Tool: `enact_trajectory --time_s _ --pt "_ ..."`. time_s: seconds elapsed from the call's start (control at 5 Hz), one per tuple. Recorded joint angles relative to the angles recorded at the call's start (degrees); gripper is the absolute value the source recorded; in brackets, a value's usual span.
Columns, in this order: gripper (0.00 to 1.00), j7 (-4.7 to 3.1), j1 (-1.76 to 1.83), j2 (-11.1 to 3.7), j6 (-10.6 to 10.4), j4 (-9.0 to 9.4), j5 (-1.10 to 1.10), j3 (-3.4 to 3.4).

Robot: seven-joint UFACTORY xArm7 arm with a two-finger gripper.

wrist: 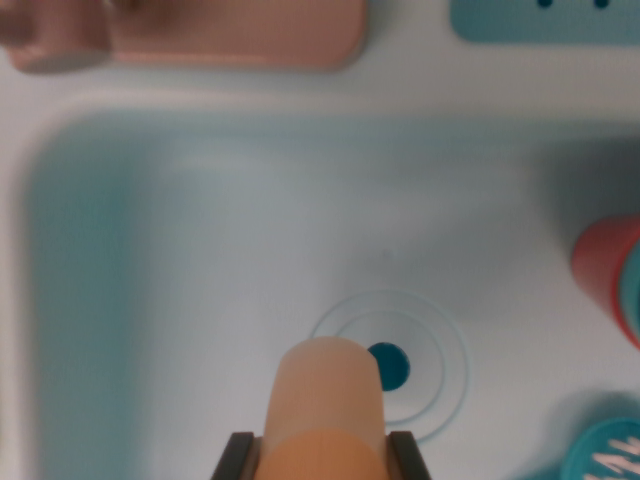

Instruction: Pick detergent from the sink

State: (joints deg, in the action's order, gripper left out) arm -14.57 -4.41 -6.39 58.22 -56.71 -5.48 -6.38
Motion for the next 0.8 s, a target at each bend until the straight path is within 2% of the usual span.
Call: enact_trajectory --time_s 0.2,0.4,0.6,0.8 --pt "1.00 0.21 0.01 0.65 2.21 -1.57 0.15 -0.02" --pt "1.00 0.21 0.01 0.65 2.21 -1.57 0.15 -0.02" --pt "1.00 0.44 0.01 1.37 4.63 -3.29 0.31 -0.03" --pt "1.00 0.44 0.01 1.37 4.63 -3.29 0.31 -0.03"
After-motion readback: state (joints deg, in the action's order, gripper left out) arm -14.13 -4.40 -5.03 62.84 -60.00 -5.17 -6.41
